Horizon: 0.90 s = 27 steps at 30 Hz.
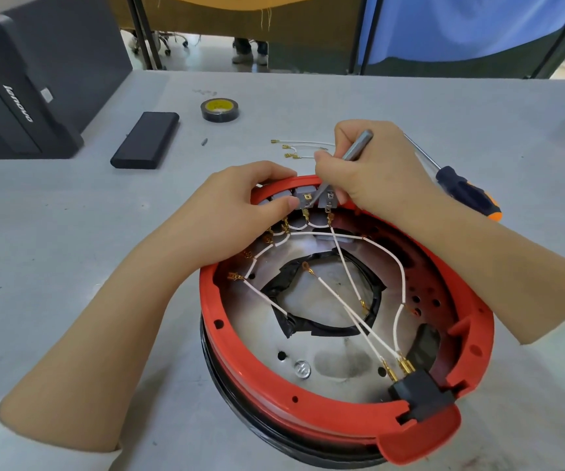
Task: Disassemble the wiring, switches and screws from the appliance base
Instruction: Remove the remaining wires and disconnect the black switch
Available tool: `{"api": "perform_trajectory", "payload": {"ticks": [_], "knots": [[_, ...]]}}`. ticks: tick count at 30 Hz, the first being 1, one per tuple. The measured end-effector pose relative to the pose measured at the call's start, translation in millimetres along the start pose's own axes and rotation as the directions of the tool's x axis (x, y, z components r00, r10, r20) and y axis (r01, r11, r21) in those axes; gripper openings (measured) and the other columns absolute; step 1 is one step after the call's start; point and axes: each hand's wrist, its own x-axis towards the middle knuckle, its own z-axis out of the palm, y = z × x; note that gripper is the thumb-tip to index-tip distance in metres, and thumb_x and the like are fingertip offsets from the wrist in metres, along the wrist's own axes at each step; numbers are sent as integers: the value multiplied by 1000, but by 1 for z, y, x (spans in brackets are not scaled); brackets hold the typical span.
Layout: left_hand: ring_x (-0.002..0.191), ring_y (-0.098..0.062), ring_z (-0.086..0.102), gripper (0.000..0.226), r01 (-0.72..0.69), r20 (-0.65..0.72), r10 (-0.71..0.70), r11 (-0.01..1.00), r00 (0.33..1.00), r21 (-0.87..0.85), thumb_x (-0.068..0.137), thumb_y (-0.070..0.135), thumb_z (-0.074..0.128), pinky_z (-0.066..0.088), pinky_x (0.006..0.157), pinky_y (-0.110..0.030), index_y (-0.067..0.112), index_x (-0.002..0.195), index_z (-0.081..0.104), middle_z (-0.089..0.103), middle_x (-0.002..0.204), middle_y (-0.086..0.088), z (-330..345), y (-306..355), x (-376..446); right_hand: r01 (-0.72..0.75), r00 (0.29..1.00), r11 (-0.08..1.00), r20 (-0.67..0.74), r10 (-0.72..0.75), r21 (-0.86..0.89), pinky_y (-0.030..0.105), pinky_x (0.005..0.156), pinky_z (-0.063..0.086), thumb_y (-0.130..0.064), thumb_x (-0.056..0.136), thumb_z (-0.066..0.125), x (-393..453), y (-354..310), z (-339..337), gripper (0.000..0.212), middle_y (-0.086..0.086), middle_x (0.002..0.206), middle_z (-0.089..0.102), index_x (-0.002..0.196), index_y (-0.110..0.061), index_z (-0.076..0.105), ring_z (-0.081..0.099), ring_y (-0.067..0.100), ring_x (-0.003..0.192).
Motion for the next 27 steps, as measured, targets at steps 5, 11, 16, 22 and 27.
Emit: {"api": "perform_trajectory", "payload": {"ticks": [5,11,16,22,27], "knots": [[92,6,59,32,0,-2,0,1000,1000,4,89,43,59,37,71,1,38,121,58,63,106,21,1,0,0,-115,992,993,48,113,28,18,34,30,-8,79,59,8,-3,-2,33,5,36,49,55,-14,37,35,20,31],[95,4,58,34,-4,-6,4,1000,1000,27,89,44,58,37,71,2,38,123,57,61,108,22,1,-1,1,-128,990,992,67,127,13,16,33,30,-8,78,56,11,-3,-3,29,3,35,50,55,-14,40,34,15,26],[92,13,55,33,-14,-7,14,1000,1000,21,89,43,58,35,69,6,39,122,57,61,102,25,0,-2,1,-20,1000,999,-18,20,-25,19,39,35,-14,83,60,3,1,-1,26,9,45,49,63,-8,43,41,8,28],[92,12,56,32,-14,-11,15,1000,1000,19,89,42,59,37,70,4,39,122,58,62,104,24,0,-2,1,14,1000,1000,-18,-14,5,16,38,33,-15,84,61,1,1,0,32,11,45,51,60,-12,40,41,7,27],[90,16,54,31,-12,-14,12,1000,1000,6,90,40,59,35,68,6,39,120,58,61,100,26,0,-3,1,-32,999,999,-5,32,31,15,36,32,-16,84,61,4,3,1,37,3,38,51,55,-17,39,39,8,27]]}}
